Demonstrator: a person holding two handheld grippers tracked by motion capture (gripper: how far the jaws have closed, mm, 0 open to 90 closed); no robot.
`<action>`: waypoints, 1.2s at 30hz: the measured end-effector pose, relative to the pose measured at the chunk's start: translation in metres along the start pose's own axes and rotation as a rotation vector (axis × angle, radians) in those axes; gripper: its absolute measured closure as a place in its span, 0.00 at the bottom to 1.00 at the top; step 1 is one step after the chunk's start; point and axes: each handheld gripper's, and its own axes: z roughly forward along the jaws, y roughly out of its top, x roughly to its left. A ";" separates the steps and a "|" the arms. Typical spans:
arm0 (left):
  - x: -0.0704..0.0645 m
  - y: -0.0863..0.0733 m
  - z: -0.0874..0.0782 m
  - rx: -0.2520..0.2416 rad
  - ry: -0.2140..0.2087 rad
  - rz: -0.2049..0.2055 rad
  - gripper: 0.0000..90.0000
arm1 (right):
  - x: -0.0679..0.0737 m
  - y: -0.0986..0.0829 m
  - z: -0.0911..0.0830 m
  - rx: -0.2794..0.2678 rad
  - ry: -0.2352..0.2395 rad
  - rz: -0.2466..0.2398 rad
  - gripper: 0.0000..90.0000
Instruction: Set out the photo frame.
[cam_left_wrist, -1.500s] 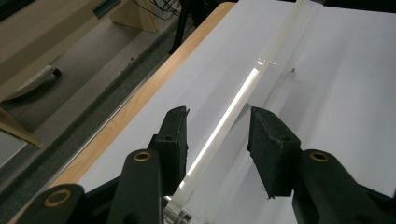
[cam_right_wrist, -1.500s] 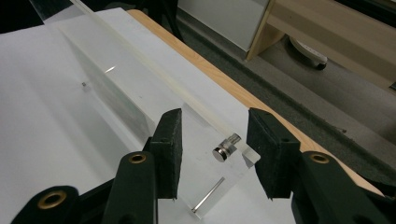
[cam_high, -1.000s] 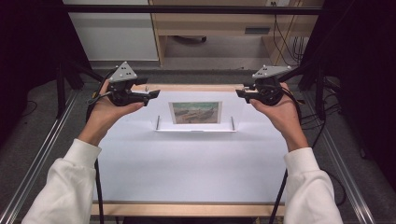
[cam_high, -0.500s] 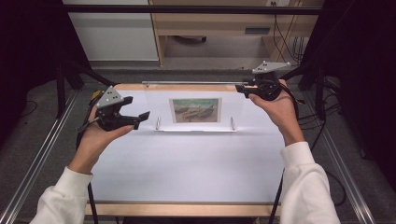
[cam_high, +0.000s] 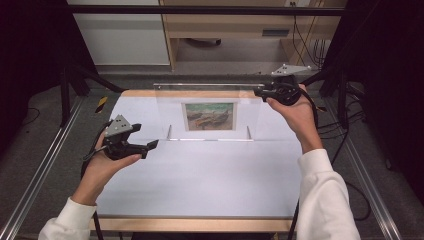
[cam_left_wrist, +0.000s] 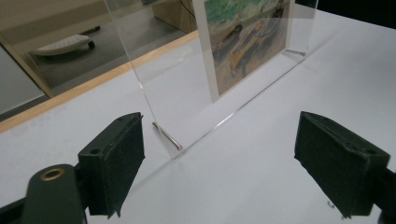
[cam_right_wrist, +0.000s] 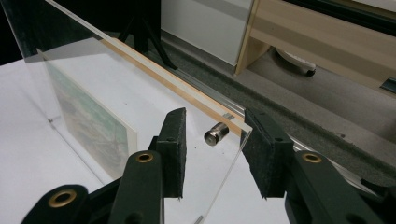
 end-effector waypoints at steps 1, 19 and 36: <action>-0.001 -0.001 0.001 0.000 -0.008 0.001 0.17 | 0.000 0.000 0.000 0.000 0.000 0.001 0.67; -0.006 -0.010 0.007 0.009 -0.026 -0.012 0.18 | -0.002 -0.001 0.005 -0.003 -0.012 0.008 0.64; -0.006 -0.016 0.008 0.003 0.000 -0.033 0.18 | -0.005 -0.007 -0.004 -0.002 -0.034 0.021 0.52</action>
